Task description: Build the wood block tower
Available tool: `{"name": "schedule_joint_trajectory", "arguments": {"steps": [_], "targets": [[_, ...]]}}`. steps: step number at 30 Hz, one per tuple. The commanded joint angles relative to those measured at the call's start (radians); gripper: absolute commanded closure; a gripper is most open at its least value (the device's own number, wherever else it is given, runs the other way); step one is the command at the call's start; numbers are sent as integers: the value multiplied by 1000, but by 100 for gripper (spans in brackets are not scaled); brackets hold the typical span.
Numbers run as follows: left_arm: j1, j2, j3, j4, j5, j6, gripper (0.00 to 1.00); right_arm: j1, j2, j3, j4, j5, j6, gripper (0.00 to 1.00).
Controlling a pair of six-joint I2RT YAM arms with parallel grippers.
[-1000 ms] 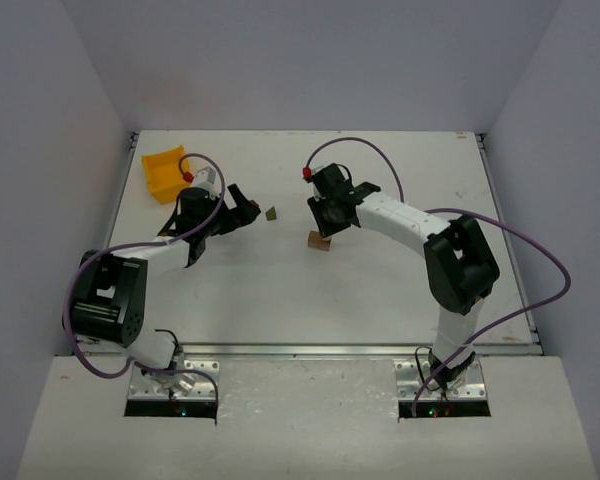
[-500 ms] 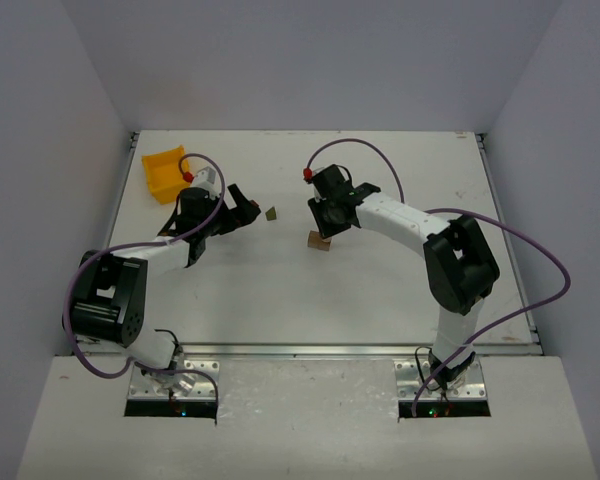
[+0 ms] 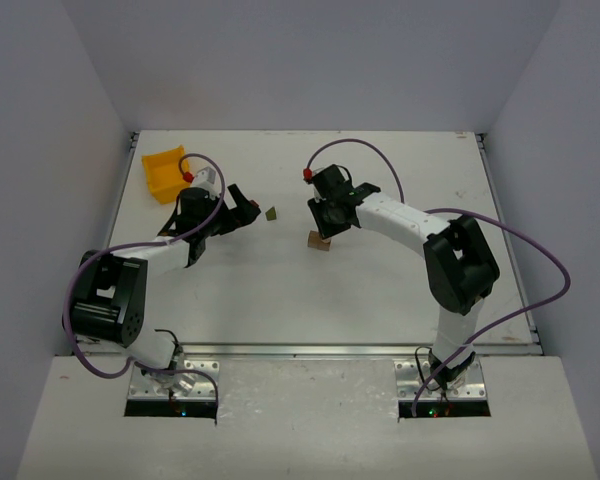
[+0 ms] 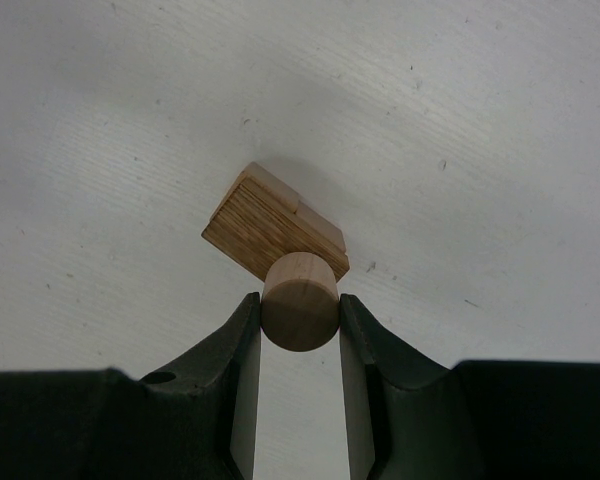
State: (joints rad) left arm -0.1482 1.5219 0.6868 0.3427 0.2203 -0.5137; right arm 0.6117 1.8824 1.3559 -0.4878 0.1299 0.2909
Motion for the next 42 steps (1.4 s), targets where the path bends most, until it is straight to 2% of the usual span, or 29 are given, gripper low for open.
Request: {"name": "schedule_joint_trajectory", "arguments": {"steps": [1,42], "targets": [[7,-37,25,24,4,-3,0,6,-19,-4,11,2,14,88],[6,-35,22,42,42,0,0,7,-23,-2,55,33,20,77]]}}
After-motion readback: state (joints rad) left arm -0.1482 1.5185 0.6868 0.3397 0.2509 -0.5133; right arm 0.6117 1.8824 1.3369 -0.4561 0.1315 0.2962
